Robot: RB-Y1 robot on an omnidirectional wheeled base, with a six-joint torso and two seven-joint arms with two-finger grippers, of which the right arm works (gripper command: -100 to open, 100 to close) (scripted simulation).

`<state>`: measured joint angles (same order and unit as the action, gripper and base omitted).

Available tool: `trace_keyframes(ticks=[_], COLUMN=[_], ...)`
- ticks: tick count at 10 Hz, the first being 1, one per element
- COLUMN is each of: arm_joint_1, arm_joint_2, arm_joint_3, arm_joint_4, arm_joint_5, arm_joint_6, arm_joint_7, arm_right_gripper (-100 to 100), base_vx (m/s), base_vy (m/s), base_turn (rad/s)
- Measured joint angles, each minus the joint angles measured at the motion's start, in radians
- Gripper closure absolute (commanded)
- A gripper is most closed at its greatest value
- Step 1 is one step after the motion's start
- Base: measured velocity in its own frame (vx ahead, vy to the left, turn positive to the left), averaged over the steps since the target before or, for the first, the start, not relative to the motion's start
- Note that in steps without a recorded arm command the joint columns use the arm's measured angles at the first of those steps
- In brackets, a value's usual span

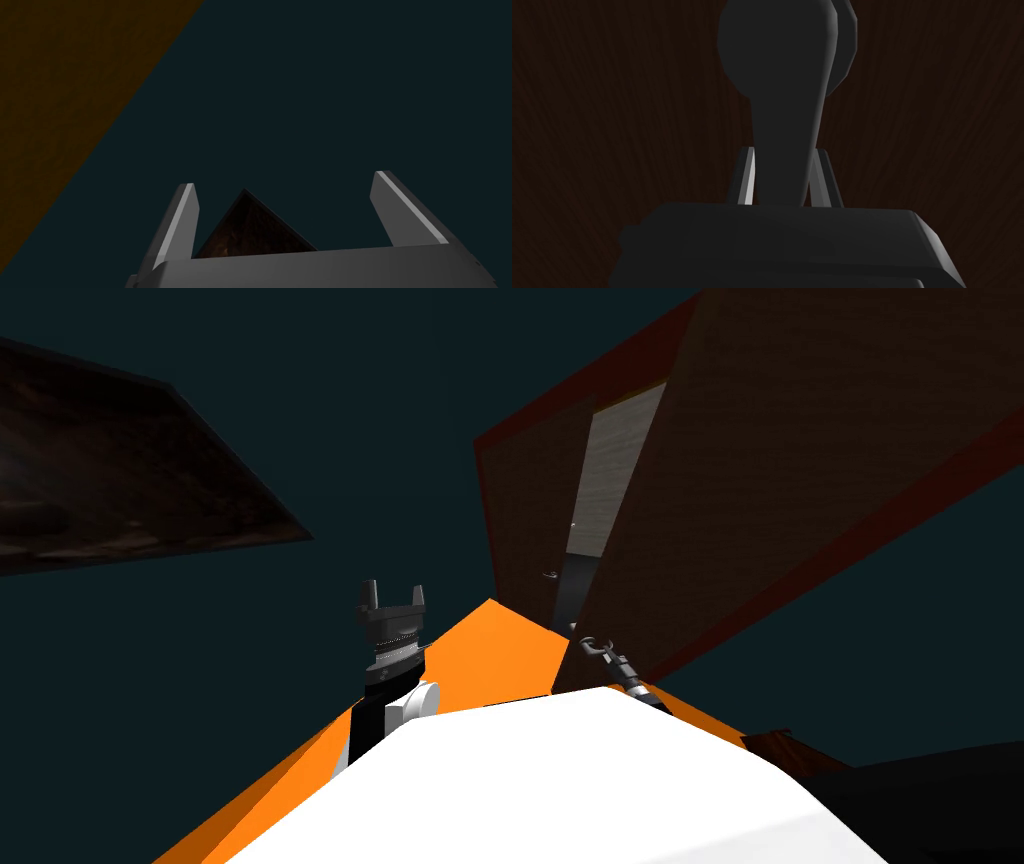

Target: Pull the door open

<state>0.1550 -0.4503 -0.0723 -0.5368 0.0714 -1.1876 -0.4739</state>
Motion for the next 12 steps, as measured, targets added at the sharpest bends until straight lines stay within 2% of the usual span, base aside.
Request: trace_keyframes(ticks=[1, 4, 5, 6, 7, 9, 10, 12], arm_joint_1=[0.021, 0.033, 0.034, 0.018, 0.020, 0.005, -0.018, -0.036], arm_joint_2=[-0.004, -0.012, -0.013, -0.014, -0.018, -0.018, -0.020, -0.017], arm_joint_3=[0.000, 0.005, 0.005, 0.013, 0.024, 0.035, 0.043, 0.065], arm_joint_4=[-0.019, 0.009, 0.012, 0.022, -0.011, -0.004, 0.034, 0.029], arm_joint_5=[0.002, 0.010, 0.010, 0.004, -0.003, -0.007, -0.008, -0.016], arm_joint_6=[-0.008, -0.057, -0.059, -0.055, -0.033, -0.021, -0.034, -0.024], arm_joint_7=[-0.005, -0.016, -0.016, -0.012, -0.012, -0.011, -0.010, -0.005], arm_right_gripper=[100, 100, 100, 100, 100, 100, 100, 100], base_vx=[-0.170, -0.111, -0.149, -0.241, -0.165, -0.087, -0.138, -0.140], base_vy=[-0.073, -0.036, -0.028, -0.016, -0.002, -0.011, -0.028, -0.038], base_turn=[0.145, 0.089, 0.019, 0.058, 0.010, -0.007, 0.030, 0.030])
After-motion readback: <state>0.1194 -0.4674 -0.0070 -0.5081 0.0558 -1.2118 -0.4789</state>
